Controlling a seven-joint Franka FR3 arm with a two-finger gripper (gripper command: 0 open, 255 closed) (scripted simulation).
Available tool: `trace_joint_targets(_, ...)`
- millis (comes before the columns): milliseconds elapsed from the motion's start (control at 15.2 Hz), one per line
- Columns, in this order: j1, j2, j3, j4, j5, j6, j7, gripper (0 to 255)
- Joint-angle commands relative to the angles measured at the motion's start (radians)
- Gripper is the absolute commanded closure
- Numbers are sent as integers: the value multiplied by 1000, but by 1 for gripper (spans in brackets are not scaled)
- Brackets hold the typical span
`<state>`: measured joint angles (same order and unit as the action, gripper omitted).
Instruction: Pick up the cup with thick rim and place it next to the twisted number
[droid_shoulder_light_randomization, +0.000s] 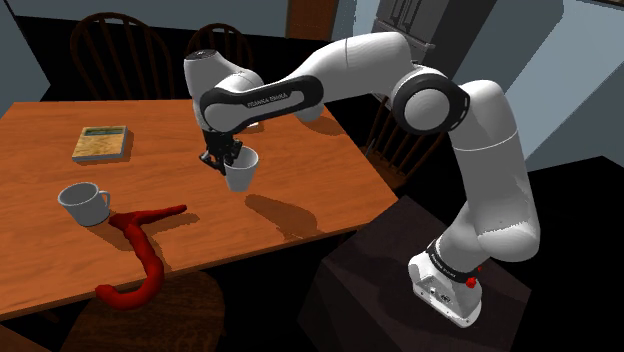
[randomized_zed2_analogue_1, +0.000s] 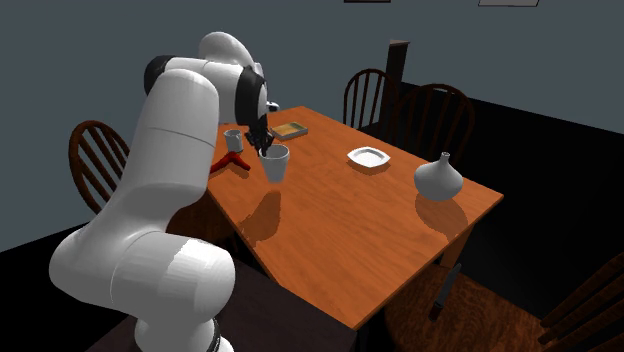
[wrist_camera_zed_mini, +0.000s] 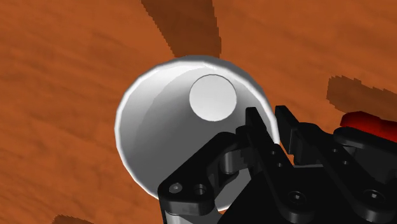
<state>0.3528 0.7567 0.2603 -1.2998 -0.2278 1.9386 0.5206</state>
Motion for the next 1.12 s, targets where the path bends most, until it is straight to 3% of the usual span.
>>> trace_joint_targets(0,0,7,-1,-13,-2,21,3,255)
trace_joint_targets(726,2,34,-6,-26,-9,60,8,255)
trace_joint_targets(792,2,34,-6,-26,-9,60,8,0)
trace_joint_targets(1056,2,34,-6,-26,-9,60,8,0)
